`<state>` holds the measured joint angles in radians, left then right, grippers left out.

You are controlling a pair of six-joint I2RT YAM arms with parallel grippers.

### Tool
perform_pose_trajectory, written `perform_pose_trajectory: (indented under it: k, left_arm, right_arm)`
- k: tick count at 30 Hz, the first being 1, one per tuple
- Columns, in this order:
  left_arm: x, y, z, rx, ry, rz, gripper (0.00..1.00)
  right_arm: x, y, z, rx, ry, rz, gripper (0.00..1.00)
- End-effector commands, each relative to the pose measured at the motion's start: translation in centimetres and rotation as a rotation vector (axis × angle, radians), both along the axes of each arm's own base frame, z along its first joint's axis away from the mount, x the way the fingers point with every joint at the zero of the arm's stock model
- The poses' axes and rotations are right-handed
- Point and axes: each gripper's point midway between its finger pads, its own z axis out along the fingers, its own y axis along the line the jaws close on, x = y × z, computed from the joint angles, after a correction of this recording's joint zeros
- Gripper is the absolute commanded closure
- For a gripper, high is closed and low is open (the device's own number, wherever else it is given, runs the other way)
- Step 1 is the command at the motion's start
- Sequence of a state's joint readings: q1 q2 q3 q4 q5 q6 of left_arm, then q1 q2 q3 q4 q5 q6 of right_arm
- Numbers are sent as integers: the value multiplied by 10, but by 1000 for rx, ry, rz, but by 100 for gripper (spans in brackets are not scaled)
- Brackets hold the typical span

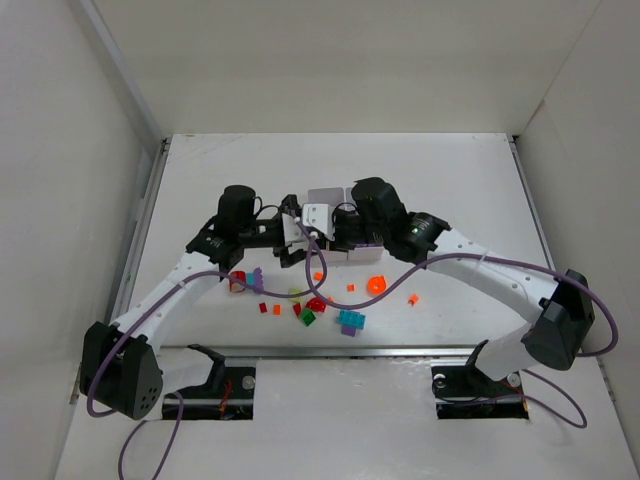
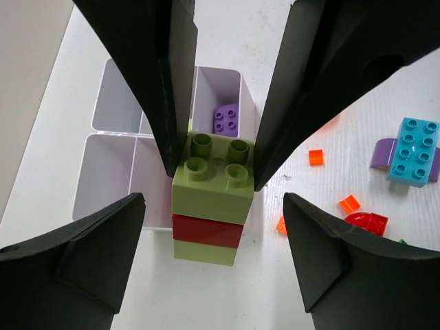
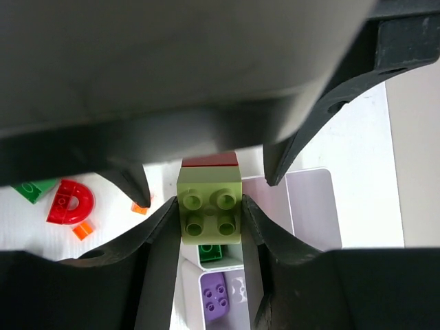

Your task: Sort the legos into containers by color

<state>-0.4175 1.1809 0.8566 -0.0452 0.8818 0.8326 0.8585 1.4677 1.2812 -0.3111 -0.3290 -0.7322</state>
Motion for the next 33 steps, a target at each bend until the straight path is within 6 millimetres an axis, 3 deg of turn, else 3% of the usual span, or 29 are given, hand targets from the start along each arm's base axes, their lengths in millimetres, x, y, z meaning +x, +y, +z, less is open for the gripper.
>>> perform_pose_trajectory:
  k: [1, 4, 9, 14, 17, 24, 28, 29, 33]
  left_arm:
    - [-4, 2, 3, -3, -16, 0, 21]
    - [-4, 2, 2, 3, -16, -3, 29]
    - [-2, 3, -2, 11, -10, 5, 74]
    - [0, 3, -1, 12, -20, 13, 100]
    - [0, 5, -3, 21, -12, 22, 100]
    - [9, 19, -27, 95, 9, 119, 100]
    - [16, 25, -36, 90, 49, 209, 100]
    - [18, 26, -37, 82, 60, 227, 100]
    - [31, 28, -25, 2, 108, 358, 100]
  right_arm:
    - [-1, 5, 27, 61, -50, 13, 100]
    - [-3, 6, 27, 64, -47, 22, 100]
    - [-4, 4, 29, 64, -47, 22, 100]
    - [-4, 2, 33, 68, -56, 14, 100]
    - [1, -3, 35, 79, -50, -20, 100]
    - [33, -57, 41, 90, -70, -155, 100]
    - [56, -87, 26, 23, -62, -235, 100]
    - [67, -102, 21, 15, -59, -269, 100]
    - [90, -116, -7, -42, -12, -311, 100]
